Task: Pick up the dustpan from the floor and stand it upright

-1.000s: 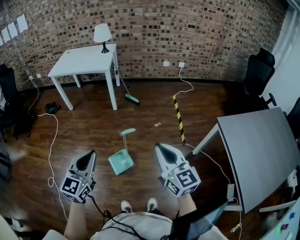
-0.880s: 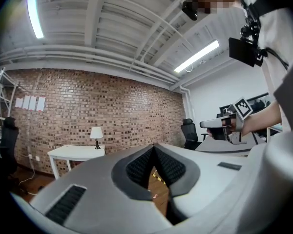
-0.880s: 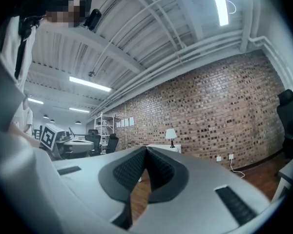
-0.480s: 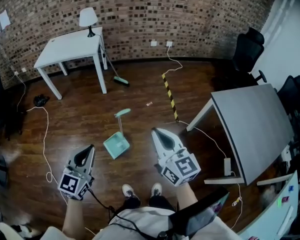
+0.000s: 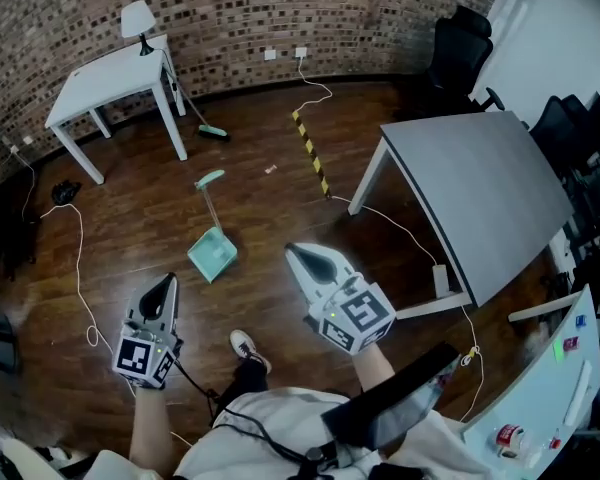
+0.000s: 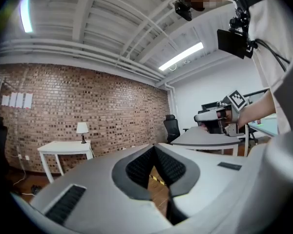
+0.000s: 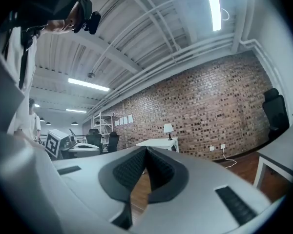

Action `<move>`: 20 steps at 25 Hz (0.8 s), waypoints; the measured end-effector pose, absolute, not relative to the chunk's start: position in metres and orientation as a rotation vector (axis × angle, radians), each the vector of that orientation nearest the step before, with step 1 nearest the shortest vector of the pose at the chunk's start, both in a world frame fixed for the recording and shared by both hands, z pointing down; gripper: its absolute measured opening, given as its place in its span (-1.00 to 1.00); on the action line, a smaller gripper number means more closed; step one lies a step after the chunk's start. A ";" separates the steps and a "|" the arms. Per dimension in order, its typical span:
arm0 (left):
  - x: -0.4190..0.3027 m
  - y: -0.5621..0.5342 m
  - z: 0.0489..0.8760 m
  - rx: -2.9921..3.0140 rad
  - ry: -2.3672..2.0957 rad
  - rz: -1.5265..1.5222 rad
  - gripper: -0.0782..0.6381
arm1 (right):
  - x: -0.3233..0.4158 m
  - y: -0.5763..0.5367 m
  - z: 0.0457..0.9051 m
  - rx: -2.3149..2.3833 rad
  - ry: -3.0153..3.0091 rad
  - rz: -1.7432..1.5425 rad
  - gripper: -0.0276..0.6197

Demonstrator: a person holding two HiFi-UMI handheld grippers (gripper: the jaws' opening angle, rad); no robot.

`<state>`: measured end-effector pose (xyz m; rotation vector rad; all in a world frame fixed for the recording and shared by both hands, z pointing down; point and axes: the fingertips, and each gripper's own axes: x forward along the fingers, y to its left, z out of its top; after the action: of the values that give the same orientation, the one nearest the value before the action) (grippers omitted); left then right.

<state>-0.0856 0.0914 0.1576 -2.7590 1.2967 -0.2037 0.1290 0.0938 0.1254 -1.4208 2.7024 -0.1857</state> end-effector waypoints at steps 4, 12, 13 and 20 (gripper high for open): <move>-0.054 0.174 0.158 -2.696 1.389 -0.199 -0.79 | 0.178 0.178 0.134 -1.412 2.697 -0.180 -0.96; 0.019 0.341 0.168 -2.672 1.487 -0.239 -0.79 | 0.260 0.327 0.145 -1.391 2.748 -0.195 -0.97; 0.028 0.354 0.166 -2.673 1.487 -0.244 -0.79 | 0.269 0.340 0.144 -1.393 2.739 -0.210 -0.97; 0.047 0.412 0.150 -2.646 1.489 -0.274 -0.79 | 0.292 0.391 0.135 -1.365 2.703 -0.251 -0.97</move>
<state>0.0471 0.4118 0.1495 -2.6459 1.4893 -0.2737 0.2917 0.3905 0.1346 -1.3649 2.7031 -0.2506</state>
